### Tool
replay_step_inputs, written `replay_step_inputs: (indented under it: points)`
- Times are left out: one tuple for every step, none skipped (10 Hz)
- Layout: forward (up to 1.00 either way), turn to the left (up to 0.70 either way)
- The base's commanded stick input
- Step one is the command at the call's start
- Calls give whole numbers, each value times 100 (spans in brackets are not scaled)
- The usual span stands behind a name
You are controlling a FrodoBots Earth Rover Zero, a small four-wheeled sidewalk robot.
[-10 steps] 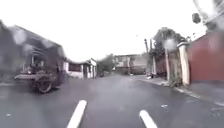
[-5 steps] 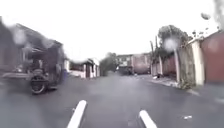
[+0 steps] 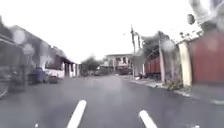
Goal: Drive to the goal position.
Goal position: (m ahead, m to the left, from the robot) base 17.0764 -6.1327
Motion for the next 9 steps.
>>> replay_step_inputs:
  points:
    - [100, 9]
    - [100, 14]
    - [100, 20]
    - [100, 19]
    - [100, 14]
    - [100, -40]
    - [100, -40]
    - [100, -40]
    - [100, -40]
